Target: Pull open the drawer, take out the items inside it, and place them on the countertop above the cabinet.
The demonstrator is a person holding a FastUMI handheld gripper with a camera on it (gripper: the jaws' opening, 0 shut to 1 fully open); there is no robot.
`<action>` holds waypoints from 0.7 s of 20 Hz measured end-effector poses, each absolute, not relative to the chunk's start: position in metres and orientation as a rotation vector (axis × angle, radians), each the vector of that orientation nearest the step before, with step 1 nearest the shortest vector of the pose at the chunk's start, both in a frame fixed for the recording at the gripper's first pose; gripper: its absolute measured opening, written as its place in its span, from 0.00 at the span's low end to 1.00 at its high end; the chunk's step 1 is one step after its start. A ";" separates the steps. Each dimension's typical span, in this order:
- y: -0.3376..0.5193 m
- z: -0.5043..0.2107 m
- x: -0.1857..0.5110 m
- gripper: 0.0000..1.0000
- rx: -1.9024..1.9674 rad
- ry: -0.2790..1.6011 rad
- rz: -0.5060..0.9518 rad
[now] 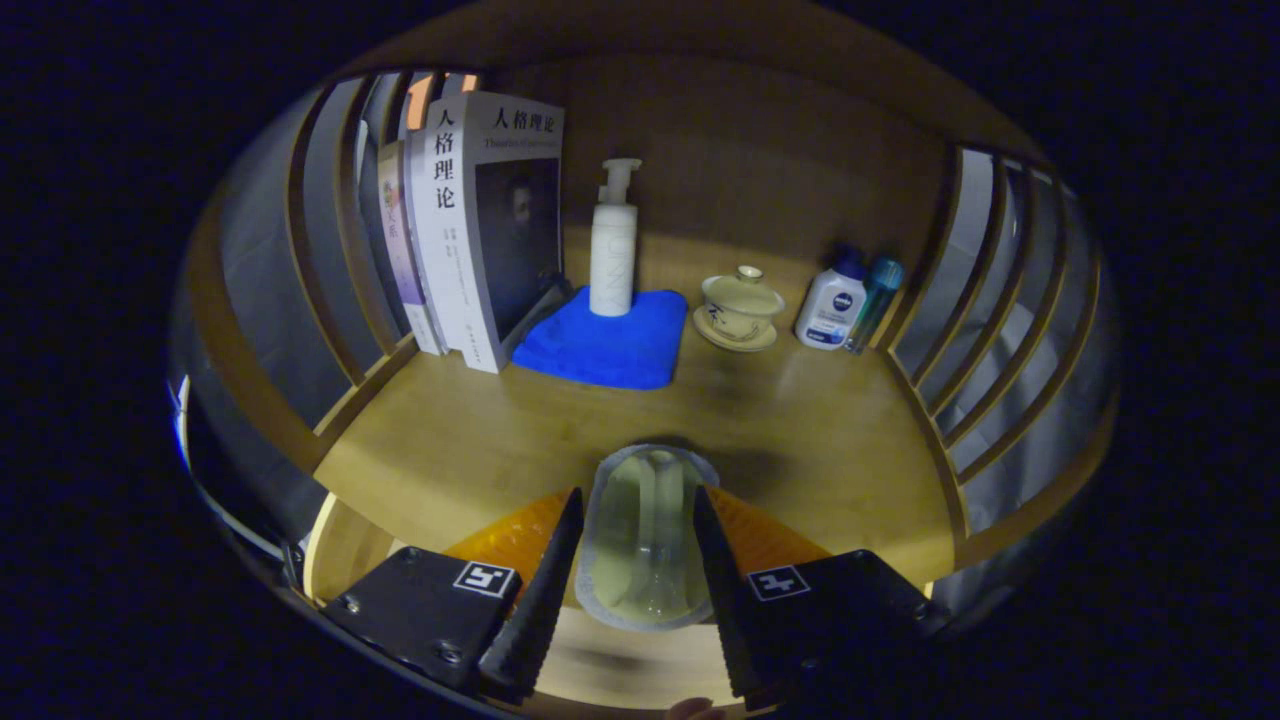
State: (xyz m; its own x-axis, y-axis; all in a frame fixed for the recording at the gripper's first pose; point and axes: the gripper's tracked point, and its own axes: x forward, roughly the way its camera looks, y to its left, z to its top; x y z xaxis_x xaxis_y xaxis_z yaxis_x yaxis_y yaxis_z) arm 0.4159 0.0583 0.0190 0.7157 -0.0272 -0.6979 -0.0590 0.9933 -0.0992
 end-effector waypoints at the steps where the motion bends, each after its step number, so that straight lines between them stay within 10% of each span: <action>1: 0.057 0.021 0.418 0.71 -0.126 0.746 0.015; 14: 0.050 0.063 0.319 0.71 -0.158 0.448 0.028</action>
